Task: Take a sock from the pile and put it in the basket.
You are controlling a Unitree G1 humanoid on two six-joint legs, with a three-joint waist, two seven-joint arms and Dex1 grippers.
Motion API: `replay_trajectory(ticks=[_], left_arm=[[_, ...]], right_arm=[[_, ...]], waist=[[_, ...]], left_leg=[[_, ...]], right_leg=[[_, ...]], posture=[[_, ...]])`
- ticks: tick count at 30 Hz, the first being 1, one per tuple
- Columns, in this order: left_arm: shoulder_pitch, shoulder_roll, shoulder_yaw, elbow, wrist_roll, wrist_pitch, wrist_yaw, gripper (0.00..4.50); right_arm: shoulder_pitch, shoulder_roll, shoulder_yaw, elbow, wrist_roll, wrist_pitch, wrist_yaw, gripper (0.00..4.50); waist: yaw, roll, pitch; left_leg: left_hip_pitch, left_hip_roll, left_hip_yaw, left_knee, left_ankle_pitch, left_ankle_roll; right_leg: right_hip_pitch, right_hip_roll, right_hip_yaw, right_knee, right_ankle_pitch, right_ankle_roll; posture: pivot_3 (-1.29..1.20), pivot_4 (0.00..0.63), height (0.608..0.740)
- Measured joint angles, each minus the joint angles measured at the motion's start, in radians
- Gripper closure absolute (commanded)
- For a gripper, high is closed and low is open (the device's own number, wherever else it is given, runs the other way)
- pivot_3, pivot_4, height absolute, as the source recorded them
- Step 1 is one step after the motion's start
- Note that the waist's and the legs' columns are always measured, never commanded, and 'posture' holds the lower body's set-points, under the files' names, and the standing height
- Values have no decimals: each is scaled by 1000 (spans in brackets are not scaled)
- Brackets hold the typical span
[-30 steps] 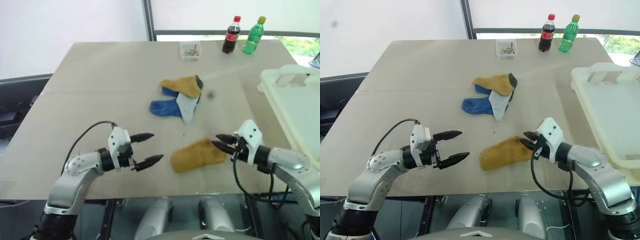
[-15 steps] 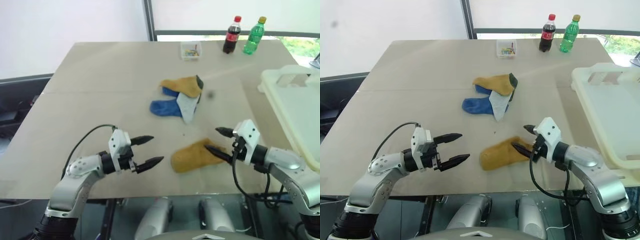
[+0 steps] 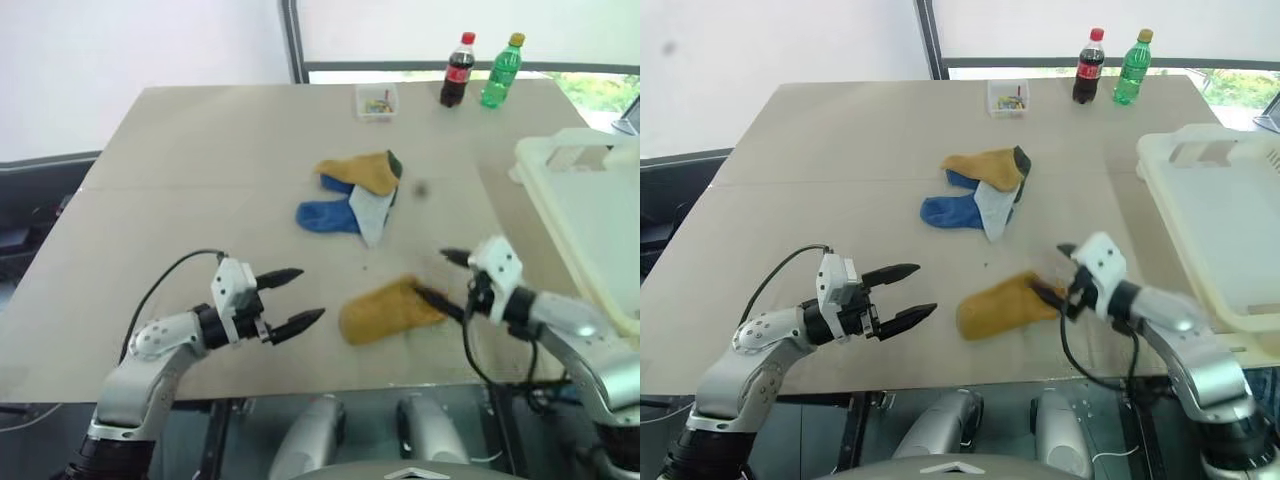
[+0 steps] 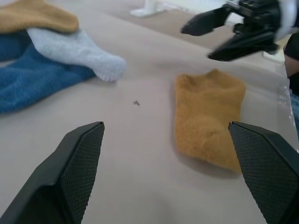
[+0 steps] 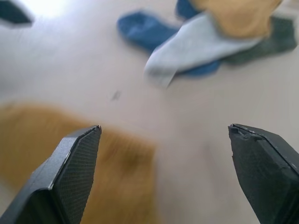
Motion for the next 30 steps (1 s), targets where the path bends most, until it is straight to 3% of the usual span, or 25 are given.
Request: replay_trajectory(ticks=[5, 12, 14, 21, 22, 23, 24, 25, 30], left_arm=[[12, -10, 39, -28, -49, 3, 13, 0], [25, -14, 64, -52, -58, 3, 36, 0], [27, -28, 62, -56, -55, 2, 57, 0], [66, -33, 73, -74, -49, 0, 94, 0], [77, -33, 76, -82, -49, -1, 98, 0], [84, -33, 79, -88, -49, -1, 101, 0], [100, -36, 90, -105, -49, -3, 112, 0], [103, -37, 92, -107, -49, -4, 115, 0], [132, -42, 106, -143, -49, -11, 138, 0]], right_arm=[[-228, 75, 9, 165, -33, 86, -79, 52], [-468, 169, 32, 477, -78, 70, -102, 52], [-625, 249, 33, 732, -122, 17, -147, 52], [-849, 375, 13, 1233, -170, -172, -177, 52], [-874, 383, 2, 1301, -177, -207, -177, 581], [-887, 386, -4, 1337, -182, -229, -178, 800], [-916, 390, -12, 1412, -192, -270, -179, 1479], [-920, 390, -14, 1424, -193, -279, -179, 1781], [-956, 395, -40, 1539, -213, -359, -169, 4307]], waist=[[-1, 0, 0], [-16, 0, 0], [-20, 1, 0], [-28, 1, 0], [-31, 1, 0], [-32, 1, 0], [-37, 1, 0], [-38, 1, 0], [-42, 2, 0]], left_leg=[[-1, 0, -1, -1, 0, -1], [0, 0, 2, -2, 0, 0], [0, 0, 3, -2, 0, -1], [-1, -2, 3, -2, 2, -3], [-1, -2, 2, -3, 2, -3], [-1, -2, 2, -3, 2, -3], [-1, -2, 2, -3, 2, -3], [-1, -1, 2, -3, 2, -3], [-1, -1, 2, -3, 1, -1]], right_leg=[[-1, 0, -1, 0, 0, -1], [-3, 1, 2, 1, 1, -2], [-4, 2, 3, 2, 1, -2], [-5, 3, 3, 2, 2, -3], [-5, 3, 3, 2, 1, -3], [-5, 3, 3, 2, 1, -3], [-5, 3, 3, 2, 1, -3], [-5, 3, 3, 2, 1, -3], [-5, 5, 3, 3, 1, -3]], posture=[[0, 150, 740], [0, 150, 740], [0, 150, 740], [0, 150, 740], [0, 150, 740], [0, 150, 740], [0, 150, 740], [0, 150, 740], [0, 150, 740]])
